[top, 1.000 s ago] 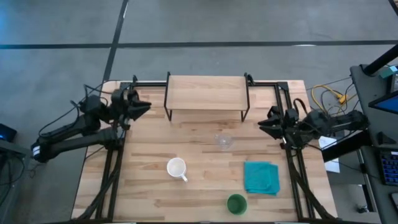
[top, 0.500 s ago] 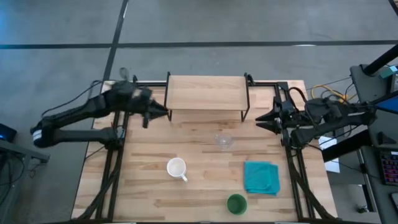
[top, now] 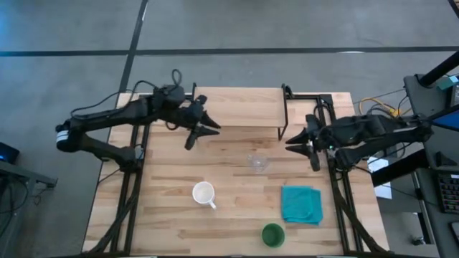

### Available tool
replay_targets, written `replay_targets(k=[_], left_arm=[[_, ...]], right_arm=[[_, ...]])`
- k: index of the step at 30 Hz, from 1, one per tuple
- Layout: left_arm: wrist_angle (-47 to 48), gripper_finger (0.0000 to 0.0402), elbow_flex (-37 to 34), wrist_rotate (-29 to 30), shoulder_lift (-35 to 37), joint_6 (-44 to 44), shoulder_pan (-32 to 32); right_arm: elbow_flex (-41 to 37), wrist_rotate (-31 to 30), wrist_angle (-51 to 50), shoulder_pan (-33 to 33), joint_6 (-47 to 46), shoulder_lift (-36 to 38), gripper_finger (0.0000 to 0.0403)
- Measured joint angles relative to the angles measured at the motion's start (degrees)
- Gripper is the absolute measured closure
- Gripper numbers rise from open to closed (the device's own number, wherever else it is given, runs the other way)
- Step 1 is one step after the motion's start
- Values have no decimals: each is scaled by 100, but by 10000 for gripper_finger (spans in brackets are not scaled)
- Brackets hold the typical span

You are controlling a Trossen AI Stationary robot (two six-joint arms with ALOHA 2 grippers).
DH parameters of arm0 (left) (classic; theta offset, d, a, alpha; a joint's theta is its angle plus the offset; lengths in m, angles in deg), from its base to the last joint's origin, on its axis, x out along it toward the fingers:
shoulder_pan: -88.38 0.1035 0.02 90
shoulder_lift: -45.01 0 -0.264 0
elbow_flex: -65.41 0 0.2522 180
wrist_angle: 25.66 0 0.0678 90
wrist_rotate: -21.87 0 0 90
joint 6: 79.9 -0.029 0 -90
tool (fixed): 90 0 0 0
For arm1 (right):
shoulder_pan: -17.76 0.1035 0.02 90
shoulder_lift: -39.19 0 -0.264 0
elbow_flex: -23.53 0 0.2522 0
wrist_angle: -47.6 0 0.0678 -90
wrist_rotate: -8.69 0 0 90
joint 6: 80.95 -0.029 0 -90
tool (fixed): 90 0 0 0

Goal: Stack small to large cups/mugs on shelf
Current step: Put the transparent mug on the shelf

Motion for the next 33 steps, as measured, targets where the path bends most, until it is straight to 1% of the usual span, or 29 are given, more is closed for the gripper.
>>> replay_targets(k=[4,6,8,12,14,17,23,29,33], left_arm=[[25,320,262,-460,-550,-57,-98],[15,320,413,-590,-800,-65,-184],[-28,320,558,-594,-1065,-173,-314],[-17,320,891,-600,-1584,-1058,-689],[-17,320,1080,-608,-1830,-1311,-855],[-25,320,1311,-635,-2199,-1354,-985],[-24,320,1621,-618,-2911,-1412,-1001],[-165,320,1750,-596,-3577,-1420,-1033],[-171,320,1864,-597,-3895,-1937,-1117]], right_arm=[[-82,0,-41,0,-107,-253,307],[-86,1,-44,0,-282,-373,307],[-89,1,-80,0,-339,-465,307],[-86,2,-81,0,-319,-551,307],[-45,3,-108,0,-317,-565,307],[14,1,-120,0,-329,-549,307],[227,1,-117,0,-341,-488,307],[578,1,-70,0,-317,-491,307],[711,1,-69,0,-304,-495,307]])
